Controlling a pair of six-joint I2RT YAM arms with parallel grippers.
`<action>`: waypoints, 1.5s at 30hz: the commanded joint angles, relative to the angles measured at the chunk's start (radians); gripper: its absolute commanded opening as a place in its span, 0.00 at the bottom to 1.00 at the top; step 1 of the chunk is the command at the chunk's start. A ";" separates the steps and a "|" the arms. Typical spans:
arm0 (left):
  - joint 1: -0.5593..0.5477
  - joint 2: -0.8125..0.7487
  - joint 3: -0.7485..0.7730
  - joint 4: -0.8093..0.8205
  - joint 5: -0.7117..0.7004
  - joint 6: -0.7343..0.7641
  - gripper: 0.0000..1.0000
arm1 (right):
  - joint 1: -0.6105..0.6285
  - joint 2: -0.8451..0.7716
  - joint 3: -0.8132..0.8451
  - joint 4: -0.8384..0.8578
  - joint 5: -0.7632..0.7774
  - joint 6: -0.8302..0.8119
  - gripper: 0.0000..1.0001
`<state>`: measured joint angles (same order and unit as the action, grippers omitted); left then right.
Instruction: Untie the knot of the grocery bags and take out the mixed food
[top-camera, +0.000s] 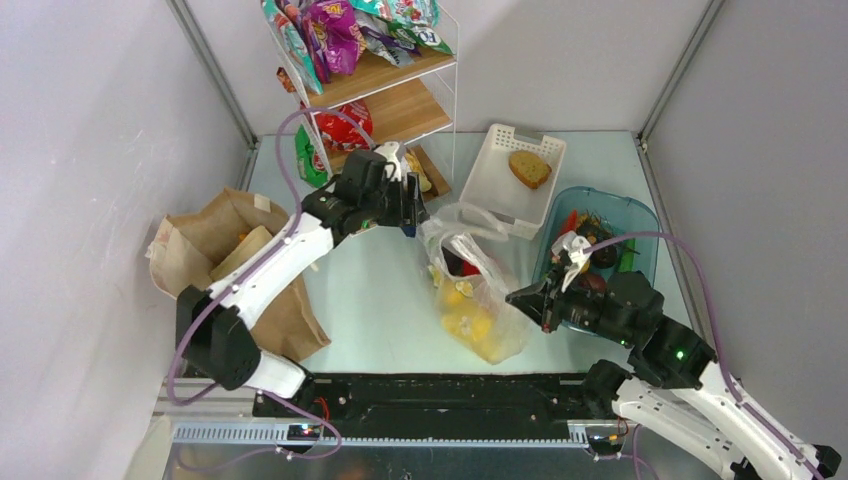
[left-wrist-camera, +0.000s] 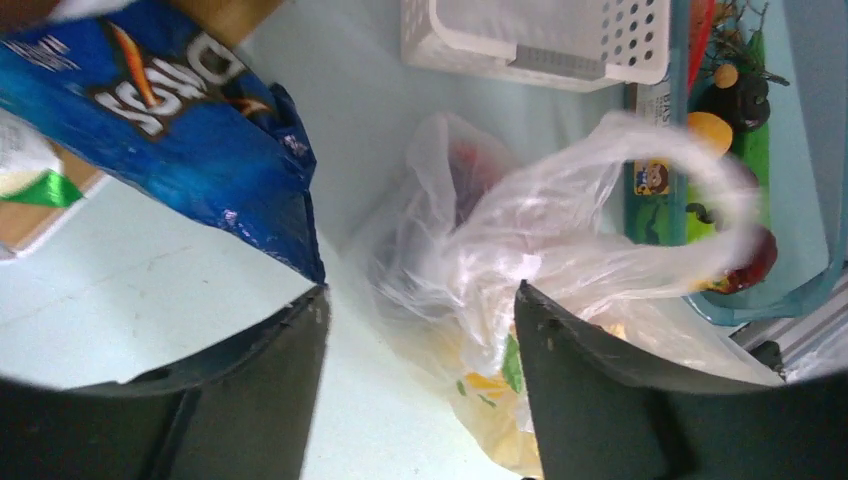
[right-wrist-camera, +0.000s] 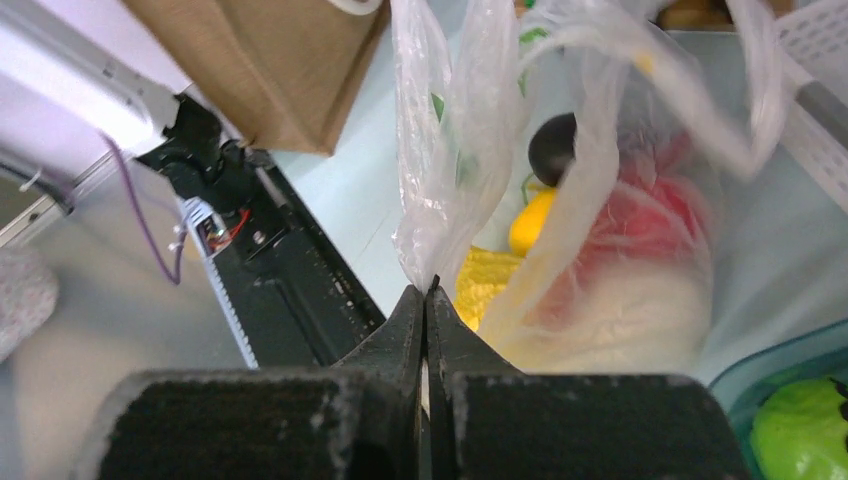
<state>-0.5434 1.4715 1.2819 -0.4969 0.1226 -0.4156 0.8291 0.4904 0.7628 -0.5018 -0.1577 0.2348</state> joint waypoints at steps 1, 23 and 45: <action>-0.015 -0.145 0.030 0.013 -0.042 0.082 0.77 | -0.001 -0.070 -0.038 0.072 -0.150 -0.037 0.00; -0.220 -0.255 -0.052 0.148 0.346 0.015 0.89 | 0.008 -0.117 -0.131 0.219 0.007 0.001 0.00; -0.227 -0.221 -0.067 0.227 0.486 0.003 0.00 | 0.019 -0.117 -0.144 0.171 0.288 0.062 0.00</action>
<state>-0.7635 1.3083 1.2224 -0.3187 0.5396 -0.4606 0.8516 0.3943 0.6132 -0.3344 -0.0750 0.2485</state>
